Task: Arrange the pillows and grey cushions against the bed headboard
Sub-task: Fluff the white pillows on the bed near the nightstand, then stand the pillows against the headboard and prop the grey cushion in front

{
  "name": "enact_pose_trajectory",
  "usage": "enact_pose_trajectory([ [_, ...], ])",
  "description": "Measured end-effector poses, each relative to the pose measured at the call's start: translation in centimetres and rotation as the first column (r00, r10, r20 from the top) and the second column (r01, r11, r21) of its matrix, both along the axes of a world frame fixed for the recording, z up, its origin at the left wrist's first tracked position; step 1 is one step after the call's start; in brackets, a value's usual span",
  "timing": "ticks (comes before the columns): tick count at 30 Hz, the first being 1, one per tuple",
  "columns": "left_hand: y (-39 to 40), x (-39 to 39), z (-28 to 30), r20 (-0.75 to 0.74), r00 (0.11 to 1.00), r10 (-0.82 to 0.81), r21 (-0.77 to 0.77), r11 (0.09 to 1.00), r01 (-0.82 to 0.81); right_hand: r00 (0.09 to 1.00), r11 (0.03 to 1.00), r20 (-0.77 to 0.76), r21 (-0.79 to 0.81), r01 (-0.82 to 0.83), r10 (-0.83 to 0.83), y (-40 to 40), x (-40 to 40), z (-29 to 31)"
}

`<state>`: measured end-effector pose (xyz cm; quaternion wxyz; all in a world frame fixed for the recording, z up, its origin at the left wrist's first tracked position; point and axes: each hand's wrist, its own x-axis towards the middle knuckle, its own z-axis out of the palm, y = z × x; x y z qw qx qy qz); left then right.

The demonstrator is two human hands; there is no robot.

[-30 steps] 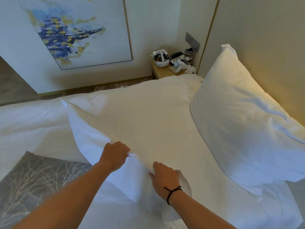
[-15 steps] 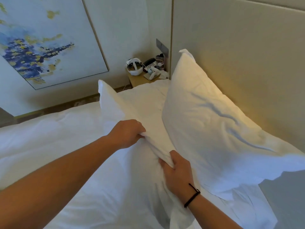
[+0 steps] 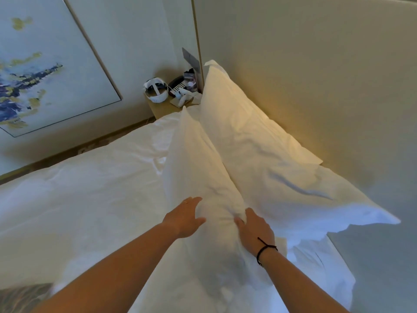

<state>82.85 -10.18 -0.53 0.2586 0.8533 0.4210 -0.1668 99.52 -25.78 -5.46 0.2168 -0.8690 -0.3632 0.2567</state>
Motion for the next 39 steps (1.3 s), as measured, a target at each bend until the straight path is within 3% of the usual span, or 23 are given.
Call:
enact_pose_trajectory([
  [4, -1.0, 1.1, -0.2, 0.055, 0.997, -0.059, 0.023, 0.998, 0.058, 0.991, 0.994, 0.119, 0.076, -0.073, 0.063, 0.4, 0.6, 1.0],
  [8, -1.1, 1.2, 0.3, 0.035, 0.998, -0.043, -0.005, 0.999, 0.043, 0.982, 0.995, 0.164, 0.036, -0.096, 0.089, 0.1, 2.0, 0.8],
  [13, -1.3, -3.1, -0.7, 0.034, 0.993, 0.114, -0.061, 0.992, -0.112, 0.987, 1.000, 0.159, -0.005, -0.025, 0.025, -1.0, 1.3, 0.4],
  [15, -1.8, -5.6, -1.6, 0.017, 0.983, 0.185, -0.081, 0.980, -0.183, 0.956, 0.999, 0.291, 0.002, -0.039, 0.037, -1.0, 0.6, 1.0],
  [17, -2.4, -8.4, -2.6, 0.025, 0.954, 0.298, -0.119, 0.949, -0.293, 0.872, 0.985, 0.471, 0.033, -0.168, 0.133, -0.3, -0.9, 1.8],
  [19, -3.0, -10.9, -3.4, 0.064, 0.898, 0.436, -0.169, 0.891, -0.421, 0.832, 0.961, 0.523, 0.081, -0.266, 0.186, 0.9, -3.0, 2.8],
  [23, -5.1, -16.1, -3.9, 0.133, 0.758, 0.638, -0.221, 0.765, -0.605, 0.806, 0.854, 0.435, 0.142, -0.501, 0.401, 4.0, -9.7, 3.9],
  [29, -8.2, -25.8, -3.5, 0.118, 0.587, 0.801, -0.123, 0.599, -0.792, 0.621, 0.617, 0.195, 0.089, -0.782, 0.759, 6.4, -21.2, 2.7],
  [31, -9.0, -29.0, -3.2, 0.099, 0.533, 0.840, -0.079, 0.540, -0.838, 0.561, 0.556, 0.158, 0.079, -0.827, 0.812, 6.7, -24.3, 2.4],
  [34, -10.6, -33.9, -2.7, 0.136, 0.383, 0.914, -0.064, 0.394, -0.917, 0.511, 0.507, 0.107, 0.068, -0.859, 0.853, 6.7, -28.2, 1.8],
  [39, -14.4, -41.5, -2.9, 0.177, 0.263, 0.948, -0.034, 0.273, -0.961, 0.469, 0.467, 0.061, 0.038, -0.883, 0.881, 5.8, -33.9, 1.1],
])
